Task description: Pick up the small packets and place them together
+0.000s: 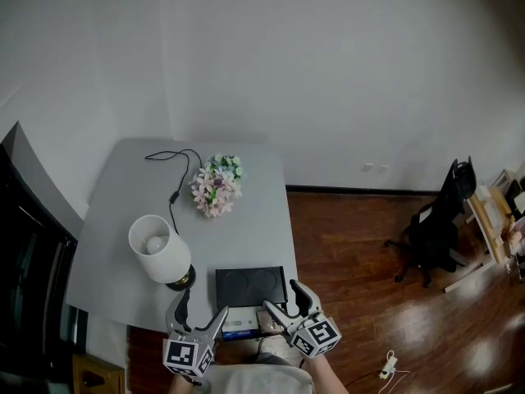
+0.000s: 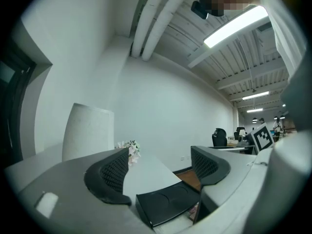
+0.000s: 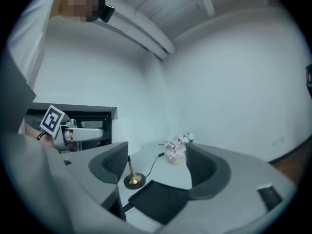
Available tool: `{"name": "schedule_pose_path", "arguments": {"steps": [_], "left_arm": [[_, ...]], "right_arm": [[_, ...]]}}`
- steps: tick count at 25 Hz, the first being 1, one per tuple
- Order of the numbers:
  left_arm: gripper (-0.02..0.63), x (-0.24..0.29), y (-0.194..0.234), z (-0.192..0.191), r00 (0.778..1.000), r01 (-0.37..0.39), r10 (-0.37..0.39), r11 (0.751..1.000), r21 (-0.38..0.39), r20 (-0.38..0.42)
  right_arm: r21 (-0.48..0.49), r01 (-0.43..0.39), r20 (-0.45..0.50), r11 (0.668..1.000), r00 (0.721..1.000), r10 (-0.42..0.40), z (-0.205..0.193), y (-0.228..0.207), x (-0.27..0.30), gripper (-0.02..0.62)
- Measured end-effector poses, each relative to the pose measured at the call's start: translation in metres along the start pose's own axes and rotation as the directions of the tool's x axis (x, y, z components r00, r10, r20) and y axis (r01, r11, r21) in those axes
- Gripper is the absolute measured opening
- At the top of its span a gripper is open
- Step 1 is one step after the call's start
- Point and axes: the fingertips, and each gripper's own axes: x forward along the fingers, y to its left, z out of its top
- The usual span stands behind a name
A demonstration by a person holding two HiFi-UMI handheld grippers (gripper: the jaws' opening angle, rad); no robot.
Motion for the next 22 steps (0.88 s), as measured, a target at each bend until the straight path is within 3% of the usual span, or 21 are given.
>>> {"name": "schedule_pose_path", "arguments": {"steps": [2, 4, 5, 6, 9, 11, 13, 16, 22], "left_arm": [[0.469, 0.003, -0.002, 0.007, 1.0, -0.003, 0.002, 0.999, 0.043, 0.017], [0.505, 0.005, -0.003, 0.008, 1.0, -0.003, 0.002, 0.998, 0.058, 0.015], [0.483, 0.005, -0.004, 0.006, 1.0, 0.004, -0.004, 0.998, 0.063, 0.001], [0.421, 0.006, -0.005, 0.004, 1.0, 0.012, -0.011, 0.998, 0.068, -0.015], [0.419, 0.007, -0.001, 0.006, 1.0, 0.002, -0.001, 0.999, 0.035, -0.011], [0.419, 0.006, 0.006, 0.01, 1.0, -0.024, 0.023, 1.0, 0.01, 0.009], [0.419, 0.003, 0.013, 0.011, 0.999, -0.048, 0.048, 0.999, 0.003, 0.017], [0.419, 0.0, 0.021, 0.006, 0.997, -0.073, 0.073, 0.997, 0.003, 0.009], [0.419, -0.003, 0.025, 0.001, 0.996, -0.088, 0.088, 0.996, 0.002, -0.005]], "right_arm": [[-0.064, -0.007, 0.055, 0.998, 0.998, 0.01, 0.02, 0.003, 0.005, 0.382], [-0.134, -0.037, 0.072, 0.99, 0.996, 0.047, 0.033, 0.011, 0.008, 0.382], [-0.161, -0.057, 0.07, 0.985, 0.995, 0.069, 0.037, 0.015, 0.009, 0.382], [-0.179, -0.079, 0.062, 0.981, 0.994, 0.091, 0.039, 0.019, 0.009, 0.38], [-0.197, -0.183, -0.01, 0.963, 0.983, 0.185, 0.034, 0.031, 0.011, 0.342], [-0.211, -0.285, -0.119, 0.935, 0.957, 0.265, 0.018, 0.044, 0.013, 0.342], [-0.21, -0.404, -0.272, 0.89, 0.899, 0.343, -0.013, 0.061, 0.014, 0.342], [-0.174, -0.543, -0.483, 0.821, 0.774, 0.409, -0.081, 0.083, 0.013, 0.341], [-0.132, -0.642, -0.754, 0.756, 0.56, 0.344, -0.205, 0.096, 0.004, 0.296]]}}
